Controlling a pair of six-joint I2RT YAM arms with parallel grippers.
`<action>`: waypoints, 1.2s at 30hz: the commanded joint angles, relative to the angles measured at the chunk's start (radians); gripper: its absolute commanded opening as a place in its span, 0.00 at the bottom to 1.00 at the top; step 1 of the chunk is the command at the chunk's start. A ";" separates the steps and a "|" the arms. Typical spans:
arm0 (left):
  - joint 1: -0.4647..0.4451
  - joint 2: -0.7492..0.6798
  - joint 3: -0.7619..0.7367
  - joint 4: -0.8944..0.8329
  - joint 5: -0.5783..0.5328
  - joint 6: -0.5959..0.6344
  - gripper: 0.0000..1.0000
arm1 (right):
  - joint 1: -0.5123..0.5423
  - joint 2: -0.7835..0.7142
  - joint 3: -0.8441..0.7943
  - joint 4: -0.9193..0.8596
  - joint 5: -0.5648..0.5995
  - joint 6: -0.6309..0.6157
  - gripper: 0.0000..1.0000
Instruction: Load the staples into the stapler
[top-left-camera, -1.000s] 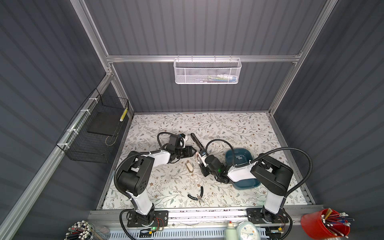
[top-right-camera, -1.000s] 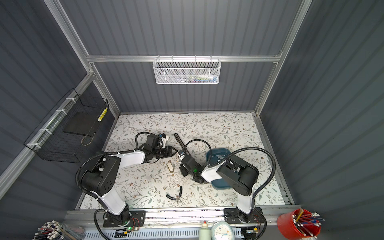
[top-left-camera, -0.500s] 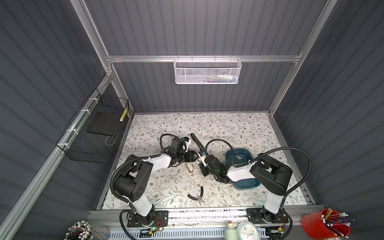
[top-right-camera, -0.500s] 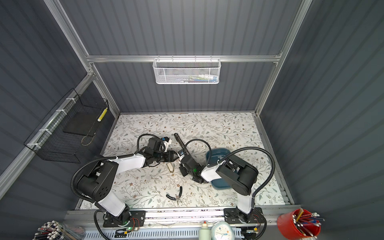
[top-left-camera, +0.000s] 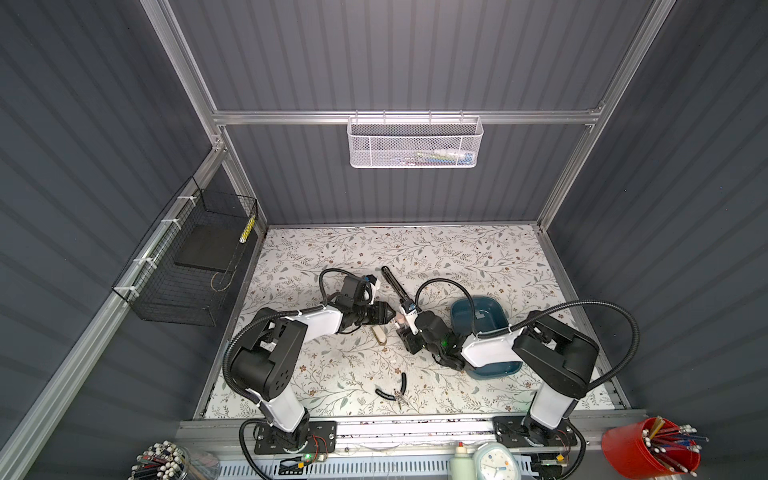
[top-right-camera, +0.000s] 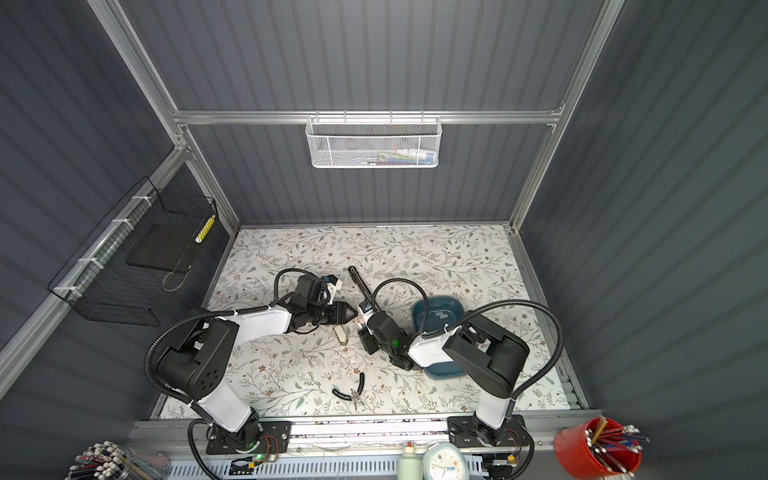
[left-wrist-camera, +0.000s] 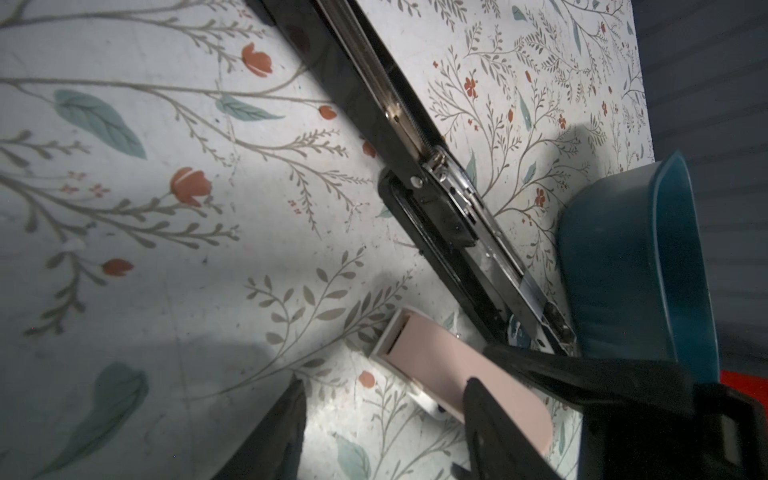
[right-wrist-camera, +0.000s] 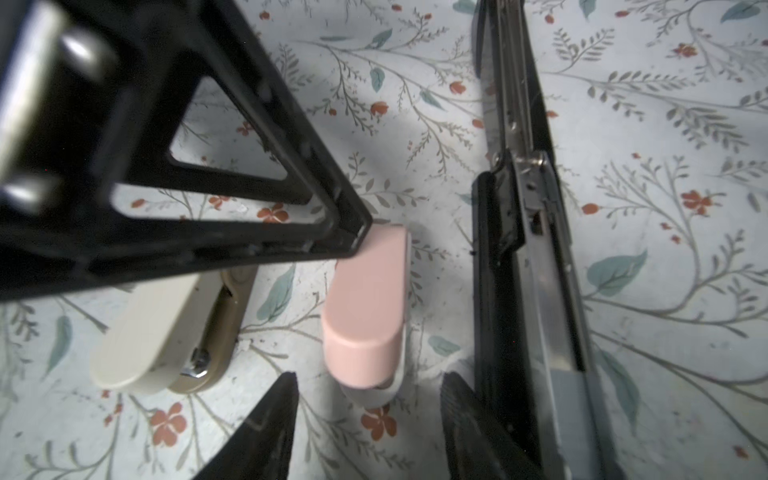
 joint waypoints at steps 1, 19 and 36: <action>0.001 -0.006 0.024 -0.028 -0.004 0.022 0.61 | 0.006 -0.061 -0.015 0.014 -0.020 0.020 0.61; 0.000 0.003 0.034 -0.023 0.013 0.022 0.61 | 0.009 -0.100 0.066 -0.110 0.030 0.097 0.29; 0.000 0.009 0.042 -0.026 0.027 0.028 0.61 | 0.009 -0.054 0.054 -0.098 0.051 0.109 0.26</action>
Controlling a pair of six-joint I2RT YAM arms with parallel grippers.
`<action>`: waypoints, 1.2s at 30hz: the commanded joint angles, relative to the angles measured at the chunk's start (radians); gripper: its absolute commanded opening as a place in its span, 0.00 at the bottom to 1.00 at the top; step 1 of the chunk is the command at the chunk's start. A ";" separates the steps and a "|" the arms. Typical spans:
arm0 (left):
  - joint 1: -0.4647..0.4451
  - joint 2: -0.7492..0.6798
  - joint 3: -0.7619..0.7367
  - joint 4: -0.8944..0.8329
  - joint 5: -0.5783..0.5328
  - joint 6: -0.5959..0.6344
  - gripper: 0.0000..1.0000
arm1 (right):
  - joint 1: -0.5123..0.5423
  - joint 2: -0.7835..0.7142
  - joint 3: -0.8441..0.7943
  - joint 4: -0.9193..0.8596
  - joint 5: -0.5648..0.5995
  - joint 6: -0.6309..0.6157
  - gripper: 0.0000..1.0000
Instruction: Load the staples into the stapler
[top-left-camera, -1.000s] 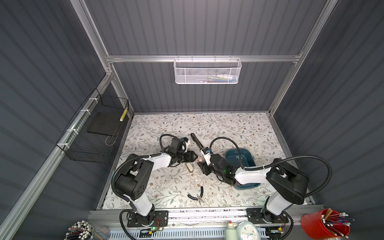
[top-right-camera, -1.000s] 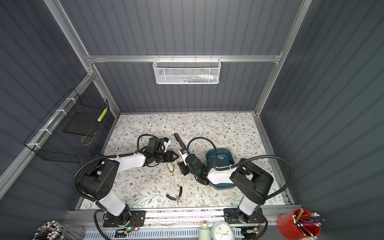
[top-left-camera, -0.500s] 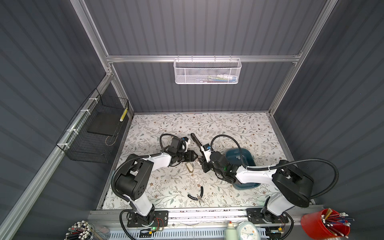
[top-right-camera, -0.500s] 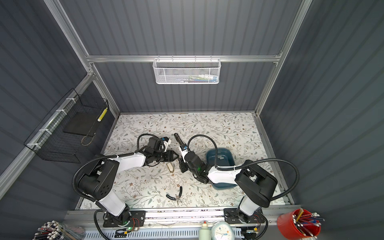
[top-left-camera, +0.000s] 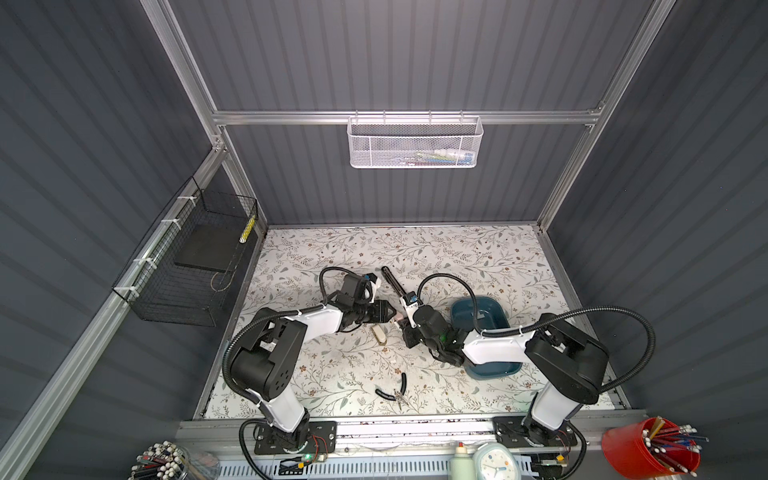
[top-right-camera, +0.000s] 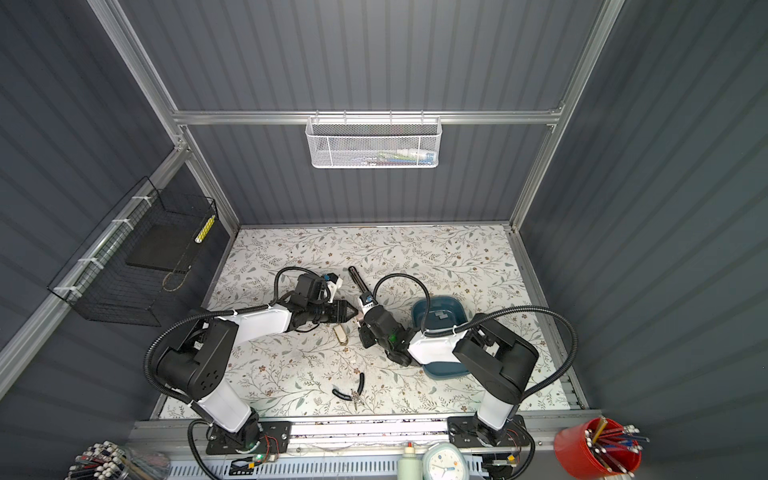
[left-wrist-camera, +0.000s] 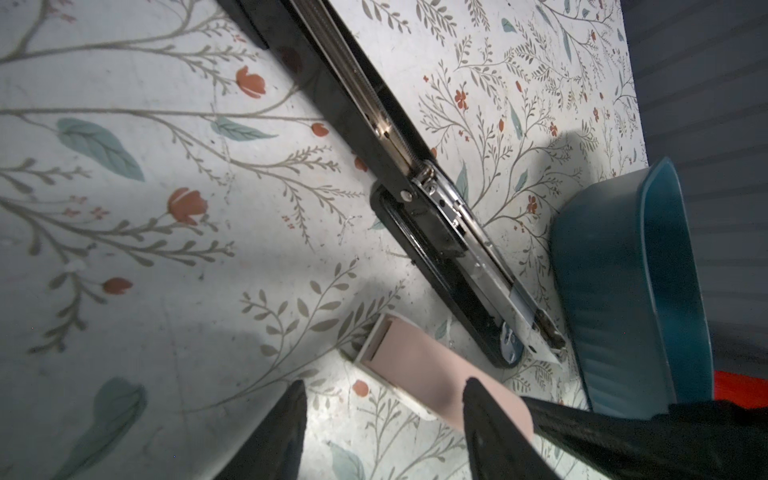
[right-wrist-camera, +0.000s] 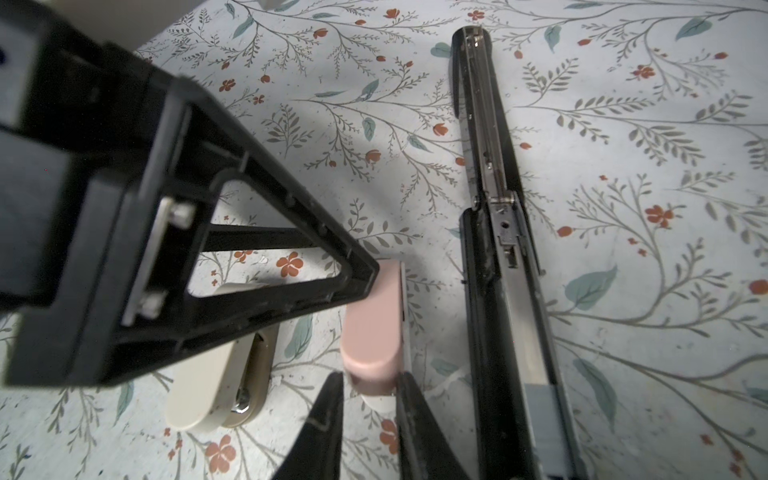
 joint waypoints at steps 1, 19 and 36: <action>0.000 0.011 0.026 -0.027 0.023 0.025 0.60 | 0.002 -0.035 -0.011 0.001 0.013 0.005 0.26; 0.001 0.023 0.037 -0.030 0.034 0.027 0.59 | -0.009 0.022 0.114 -0.068 0.059 0.025 0.24; 0.000 0.006 0.035 -0.033 0.036 0.029 0.60 | -0.011 0.066 0.055 -0.017 0.060 0.052 0.23</action>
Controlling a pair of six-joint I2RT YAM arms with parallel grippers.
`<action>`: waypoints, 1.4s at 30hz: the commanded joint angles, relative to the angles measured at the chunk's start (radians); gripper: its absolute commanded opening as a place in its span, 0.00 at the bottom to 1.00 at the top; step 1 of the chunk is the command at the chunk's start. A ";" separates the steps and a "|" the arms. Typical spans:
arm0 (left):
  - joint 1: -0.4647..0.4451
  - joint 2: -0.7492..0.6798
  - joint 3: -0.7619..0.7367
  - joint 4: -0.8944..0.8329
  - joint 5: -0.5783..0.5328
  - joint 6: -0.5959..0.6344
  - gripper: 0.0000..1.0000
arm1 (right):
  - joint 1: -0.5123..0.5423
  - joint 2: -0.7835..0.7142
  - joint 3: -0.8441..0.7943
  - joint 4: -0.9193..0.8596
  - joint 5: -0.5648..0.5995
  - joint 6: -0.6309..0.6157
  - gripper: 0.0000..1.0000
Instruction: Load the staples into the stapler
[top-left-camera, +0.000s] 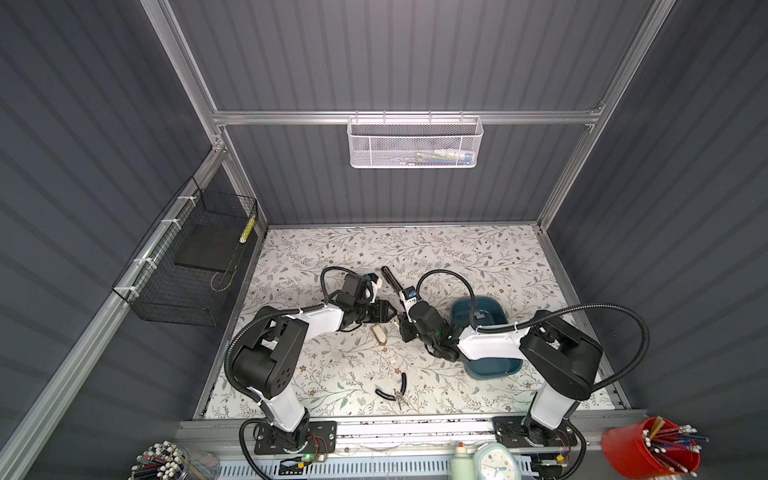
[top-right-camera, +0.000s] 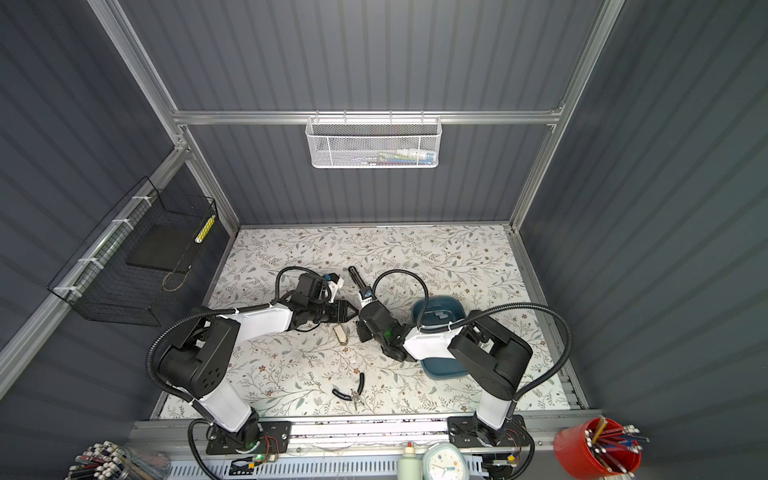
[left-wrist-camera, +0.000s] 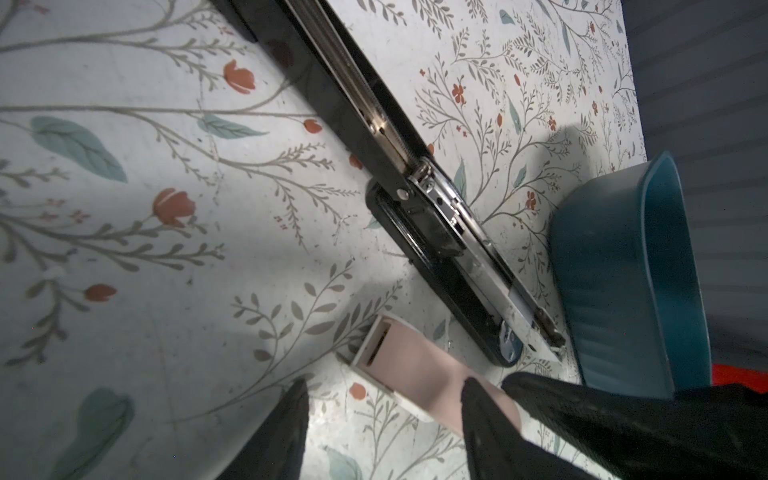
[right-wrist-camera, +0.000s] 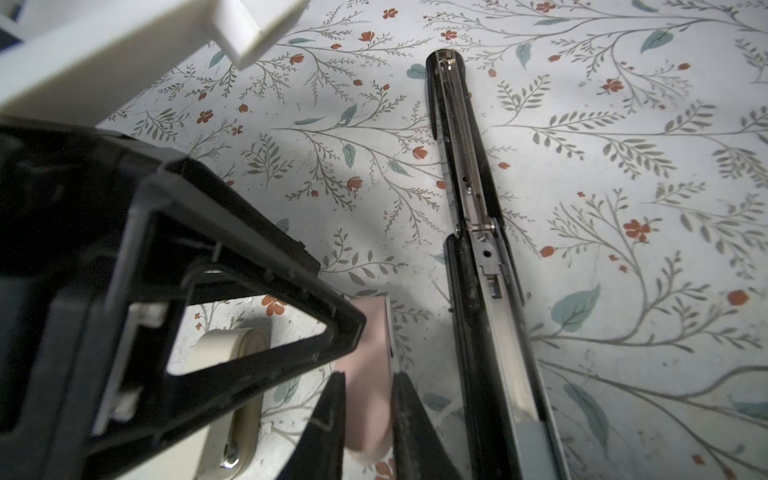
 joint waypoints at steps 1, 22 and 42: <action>0.000 -0.010 0.023 -0.026 0.022 0.019 0.60 | -0.003 0.025 -0.008 0.004 0.010 0.010 0.23; 0.000 -0.021 0.020 -0.022 0.028 0.018 0.60 | -0.002 0.079 -0.103 0.079 0.018 0.079 0.20; 0.001 -0.031 0.011 -0.010 0.033 0.018 0.62 | 0.015 0.129 -0.161 0.128 0.016 0.137 0.18</action>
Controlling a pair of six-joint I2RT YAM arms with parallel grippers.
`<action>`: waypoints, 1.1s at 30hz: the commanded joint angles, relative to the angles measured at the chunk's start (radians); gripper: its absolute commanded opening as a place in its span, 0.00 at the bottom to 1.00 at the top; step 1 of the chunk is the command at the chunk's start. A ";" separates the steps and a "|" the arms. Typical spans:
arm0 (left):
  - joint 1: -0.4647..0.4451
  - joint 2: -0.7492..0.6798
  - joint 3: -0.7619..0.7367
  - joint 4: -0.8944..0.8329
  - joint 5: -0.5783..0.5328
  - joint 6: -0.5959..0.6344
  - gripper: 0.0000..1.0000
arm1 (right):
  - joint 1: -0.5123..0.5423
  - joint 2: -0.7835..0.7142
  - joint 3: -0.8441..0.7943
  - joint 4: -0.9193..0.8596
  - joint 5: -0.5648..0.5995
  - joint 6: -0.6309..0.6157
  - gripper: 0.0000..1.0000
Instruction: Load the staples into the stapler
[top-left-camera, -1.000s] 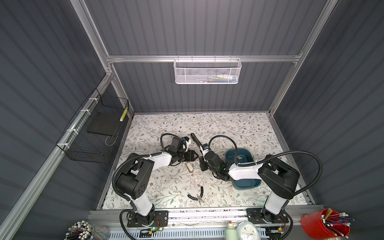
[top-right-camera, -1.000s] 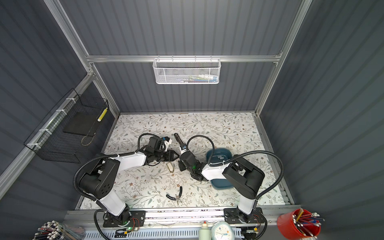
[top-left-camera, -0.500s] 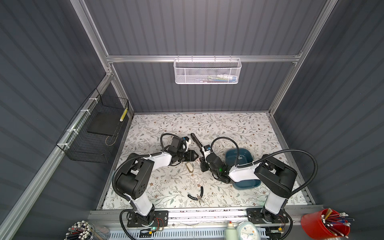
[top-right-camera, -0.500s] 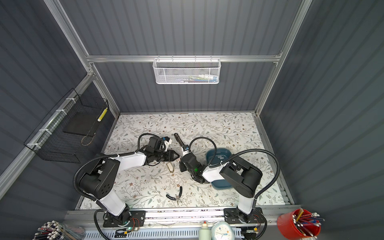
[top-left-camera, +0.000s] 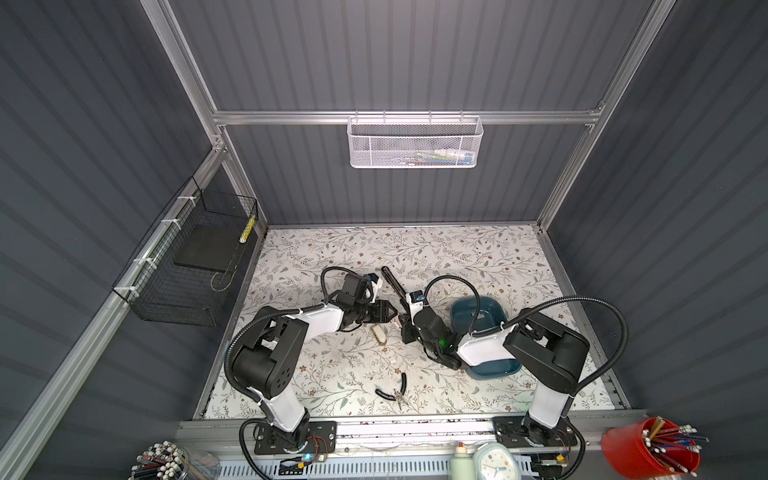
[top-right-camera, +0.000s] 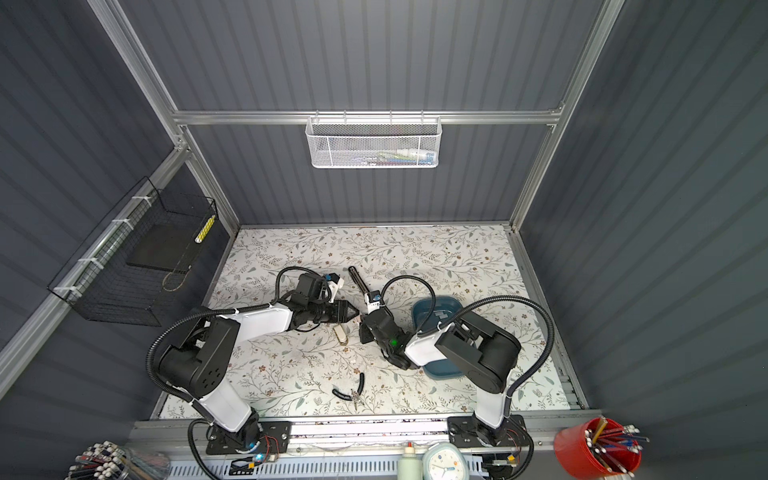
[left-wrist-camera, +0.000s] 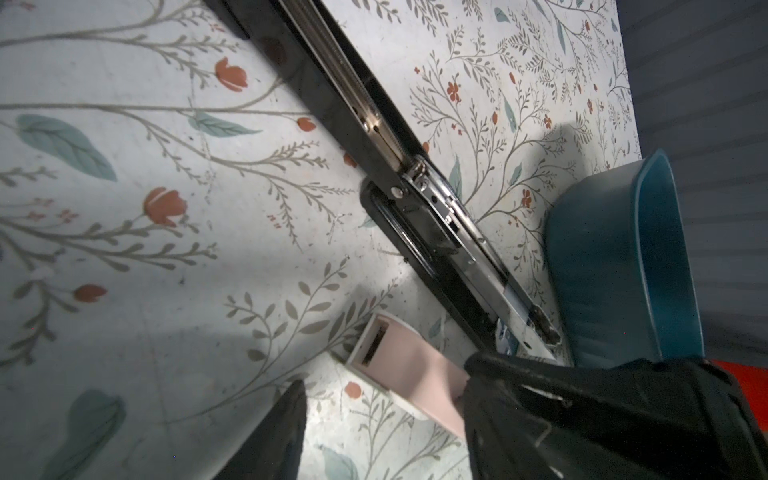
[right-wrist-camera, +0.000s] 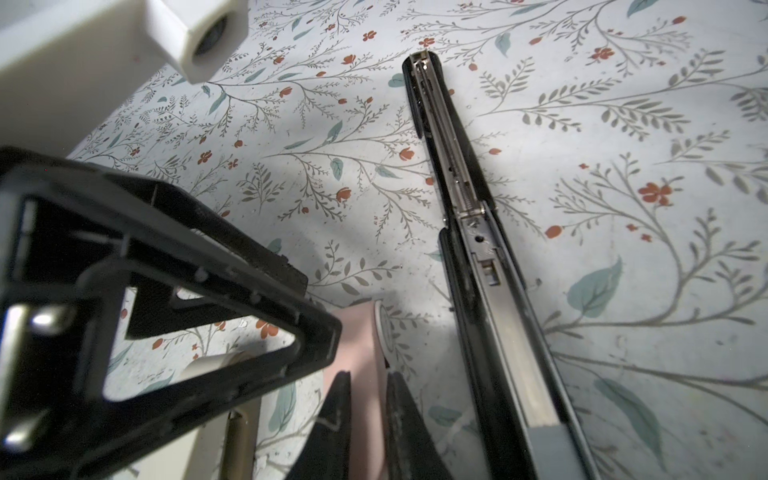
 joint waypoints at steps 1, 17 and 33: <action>0.000 -0.030 0.011 -0.011 0.022 0.018 0.63 | 0.016 0.053 -0.056 -0.151 0.004 0.015 0.18; 0.000 -0.030 0.009 -0.006 0.022 0.021 0.67 | 0.040 0.070 -0.116 -0.103 0.020 0.072 0.16; 0.000 -0.006 0.017 -0.003 0.026 0.020 0.67 | 0.066 0.127 -0.047 -0.236 0.079 0.119 0.14</action>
